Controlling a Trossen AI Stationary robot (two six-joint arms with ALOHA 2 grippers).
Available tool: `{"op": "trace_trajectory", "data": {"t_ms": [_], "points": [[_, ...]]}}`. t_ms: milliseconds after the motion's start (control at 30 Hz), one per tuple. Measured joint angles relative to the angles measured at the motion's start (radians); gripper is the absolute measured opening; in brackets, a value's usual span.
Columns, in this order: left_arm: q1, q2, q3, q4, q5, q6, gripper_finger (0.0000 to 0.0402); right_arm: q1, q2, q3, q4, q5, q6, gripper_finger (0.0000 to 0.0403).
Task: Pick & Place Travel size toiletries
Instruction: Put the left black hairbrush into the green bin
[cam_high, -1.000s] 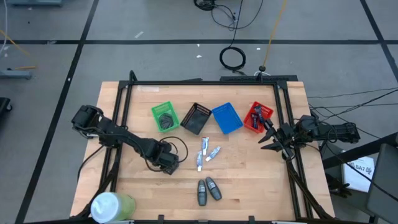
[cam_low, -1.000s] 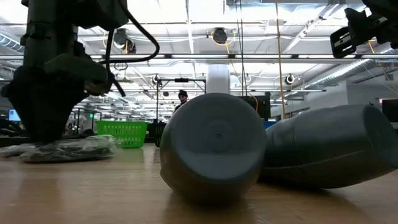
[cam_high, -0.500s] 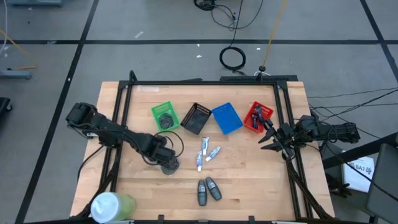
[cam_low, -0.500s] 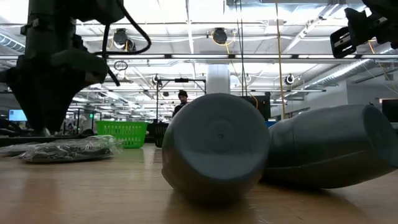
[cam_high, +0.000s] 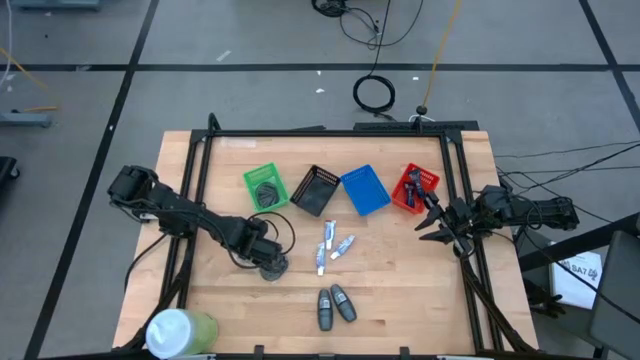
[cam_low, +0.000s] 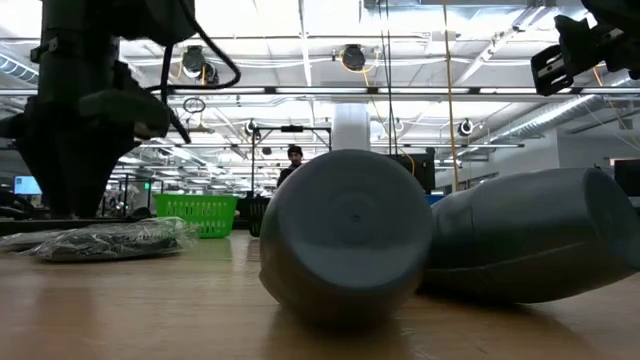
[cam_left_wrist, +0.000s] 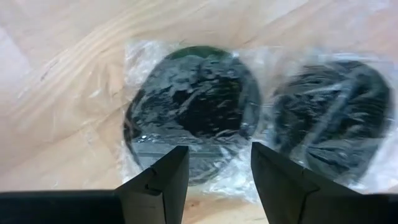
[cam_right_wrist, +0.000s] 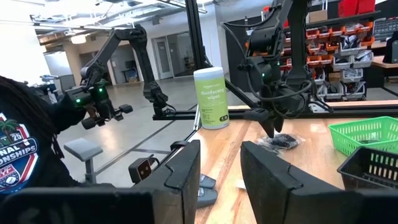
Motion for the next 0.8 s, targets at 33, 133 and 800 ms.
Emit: {"op": "trace_trajectory", "data": {"t_ms": [33, 133, 800], "points": [[0.000, 0.000, -0.009, 0.004, -0.007, -0.013, 0.0168, 0.000, 0.000, 0.000, 0.000, 0.000, 0.000, 0.0105], [0.001, 0.000, -0.041, 0.045, -0.014, -0.061, 0.0168, 0.000, 0.000, 0.000, -0.001, 0.000, 0.000, 0.0105], [0.001, -0.005, -0.105, 0.053, 0.009, -0.099, 0.0053, 0.000, 0.000, 0.000, -0.002, 0.000, 0.000, 0.0105]]}}
